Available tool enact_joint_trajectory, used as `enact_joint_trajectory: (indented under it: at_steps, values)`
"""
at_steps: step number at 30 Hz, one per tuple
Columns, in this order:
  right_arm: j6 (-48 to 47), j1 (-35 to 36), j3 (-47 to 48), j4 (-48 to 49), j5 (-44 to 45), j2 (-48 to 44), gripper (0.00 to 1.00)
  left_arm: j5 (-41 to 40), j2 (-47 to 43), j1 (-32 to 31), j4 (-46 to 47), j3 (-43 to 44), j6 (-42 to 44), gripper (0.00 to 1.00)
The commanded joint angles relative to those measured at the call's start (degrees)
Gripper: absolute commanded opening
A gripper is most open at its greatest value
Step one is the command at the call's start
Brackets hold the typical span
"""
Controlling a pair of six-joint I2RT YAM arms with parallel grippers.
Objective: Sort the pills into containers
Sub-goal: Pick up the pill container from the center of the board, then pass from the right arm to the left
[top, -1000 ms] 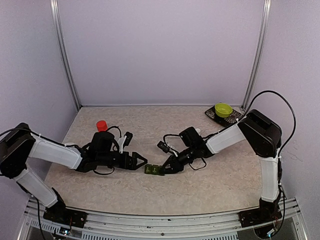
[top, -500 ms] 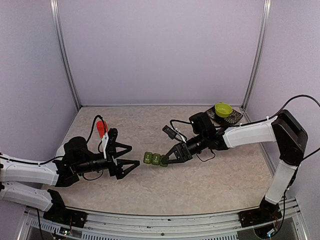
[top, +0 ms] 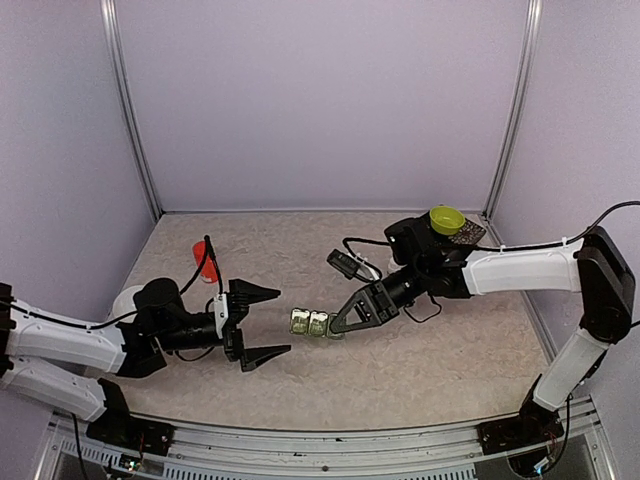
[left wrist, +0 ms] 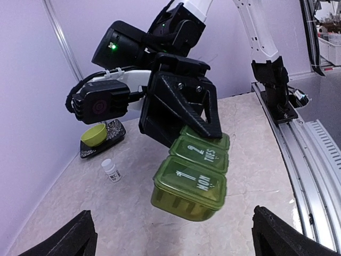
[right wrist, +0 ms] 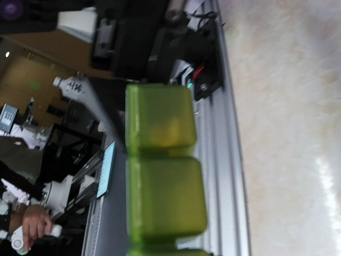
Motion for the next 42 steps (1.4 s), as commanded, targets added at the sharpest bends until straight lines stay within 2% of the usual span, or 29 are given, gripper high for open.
enact_joint_trajectory:
  at_steps: [1, 8, 16, 19, 25, 30, 37, 42]
  values:
    - [-2.75, 2.12, 2.88, -5.9, -0.48, -1.3, 0.02, 2.86, 4.22, -0.35, -2.14, 4.16, 8.98, 0.99]
    - [-4.27, 2.91, 4.24, -8.76, -0.6, -1.08, 0.03, 6.44, 8.08, -0.8, -2.54, 7.19, 13.19, 0.99]
    - [-2.68, 2.97, 3.98, -6.77, -3.32, -0.45, 0.03, 11.64, 9.37, -1.51, -3.33, 9.15, 18.05, 0.95]
    - [-1.69, 2.97, 4.55, -7.09, -3.91, 0.93, 0.03, 12.65, 9.96, -2.01, -4.47, 10.14, 19.36, 0.89]
    - [-1.0, 3.25, 5.32, -7.57, -4.69, 3.12, 0.03, 15.88, 10.63, -2.19, -6.9, 11.4, 22.12, 0.69]
    - [-0.26, 3.26, 5.24, -6.91, -5.22, 3.45, 0.03, 16.41, 10.9, -2.28, -7.34, 11.37, 22.83, 0.65]
    - [4.64, 4.18, 4.46, -0.8, -7.79, 3.22, 0.03, 15.73, 12.19, -2.71, -1.18, 10.08, 21.81, 0.69]
    - [6.13, 4.57, 4.15, 1.42, -8.47, 3.13, 0.03, 15.82, 13.09, -3.08, 4.91, 8.39, 20.01, 0.63]
